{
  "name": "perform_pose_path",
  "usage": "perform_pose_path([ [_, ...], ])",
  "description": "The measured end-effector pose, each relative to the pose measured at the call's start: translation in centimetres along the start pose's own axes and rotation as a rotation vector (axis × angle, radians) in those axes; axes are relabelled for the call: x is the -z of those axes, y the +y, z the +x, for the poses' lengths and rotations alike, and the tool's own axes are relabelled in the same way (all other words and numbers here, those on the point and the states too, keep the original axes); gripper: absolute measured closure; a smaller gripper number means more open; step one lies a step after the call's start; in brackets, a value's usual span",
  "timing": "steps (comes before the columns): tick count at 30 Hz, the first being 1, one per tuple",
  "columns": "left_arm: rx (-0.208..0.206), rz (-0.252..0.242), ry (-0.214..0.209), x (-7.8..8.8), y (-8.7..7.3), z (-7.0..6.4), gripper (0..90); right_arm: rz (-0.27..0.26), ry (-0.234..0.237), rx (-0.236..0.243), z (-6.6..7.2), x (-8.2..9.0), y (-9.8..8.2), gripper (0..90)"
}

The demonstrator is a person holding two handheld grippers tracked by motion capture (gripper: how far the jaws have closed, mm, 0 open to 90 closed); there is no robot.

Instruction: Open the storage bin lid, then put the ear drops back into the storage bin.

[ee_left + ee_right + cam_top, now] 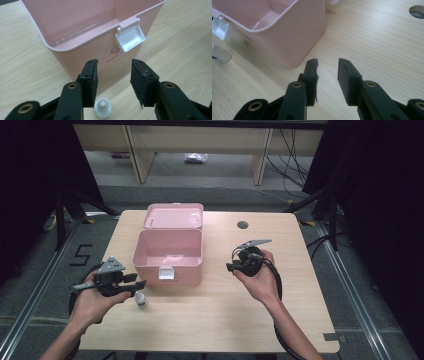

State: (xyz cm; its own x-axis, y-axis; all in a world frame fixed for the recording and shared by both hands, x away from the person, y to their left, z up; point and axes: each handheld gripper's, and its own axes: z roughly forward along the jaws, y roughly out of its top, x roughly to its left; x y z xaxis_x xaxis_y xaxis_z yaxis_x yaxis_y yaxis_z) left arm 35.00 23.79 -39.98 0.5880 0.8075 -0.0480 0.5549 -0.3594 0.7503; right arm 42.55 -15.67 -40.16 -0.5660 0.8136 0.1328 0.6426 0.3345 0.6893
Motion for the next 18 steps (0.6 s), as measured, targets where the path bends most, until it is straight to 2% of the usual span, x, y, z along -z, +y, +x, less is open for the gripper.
perform_pose_path([
  [1,-0.003,0.027,-0.004,0.09,0.05,0.12,54.2,-0.011,0.004,-0.003,0.01,-0.15,-0.1,69.1],
  [3,-0.007,0.055,-0.006,0.22,0.14,0.24,53.2,0.019,0.003,-0.014,0.13,0.04,-0.16,68.7],
  [4,-0.001,0.063,-0.008,0.25,0.21,0.24,53.1,0.026,0.007,-0.012,0.12,0.05,-0.19,68.7],
  [5,-0.014,0.085,-0.019,0.33,0.29,0.45,52.8,0.019,0.007,0.006,0.04,0.03,-0.18,68.7],
  [7,0.005,0.072,-0.016,0.21,0.3,0.4,53.0,0.038,0.01,-0.005,0.14,0.02,-0.18,68.6],
  [8,-0.005,0.092,-0.021,0.19,0.35,0.57,52.9,0.041,0.011,-0.021,0.19,-0.02,-0.14,68.6],
  [10,0.001,0.097,-0.025,0.12,0.3,0.54,53.0,0.047,0.012,-0.013,0.26,-0.15,-0.07,68.5],
  [11,0.004,0.102,-0.028,0.09,0.29,0.56,53.0,0.061,0.012,-0.026,0.36,-0.15,-0.01,68.5],
  [13,0.009,0.107,-0.031,-0.02,0.29,0.56,53.3,0.062,0.015,-0.025,0.38,-0.2,0.05,68.5],
  [14,0.018,0.113,-0.029,-0.17,0.33,0.51,53.2,0.057,0.015,0.001,0.19,-0.19,0.12,68.5],
  [15,0.023,0.111,-0.028,-0.22,0.36,0.41,53.2,0.069,0.018,-0.017,0.23,-0.16,0.18,68.4],
  [18,0.017,0.125,-0.031,-0.33,0.51,0.37,53.6,0.075,0.017,-0.009,0.02,-0.05,0.2,68.2],
])
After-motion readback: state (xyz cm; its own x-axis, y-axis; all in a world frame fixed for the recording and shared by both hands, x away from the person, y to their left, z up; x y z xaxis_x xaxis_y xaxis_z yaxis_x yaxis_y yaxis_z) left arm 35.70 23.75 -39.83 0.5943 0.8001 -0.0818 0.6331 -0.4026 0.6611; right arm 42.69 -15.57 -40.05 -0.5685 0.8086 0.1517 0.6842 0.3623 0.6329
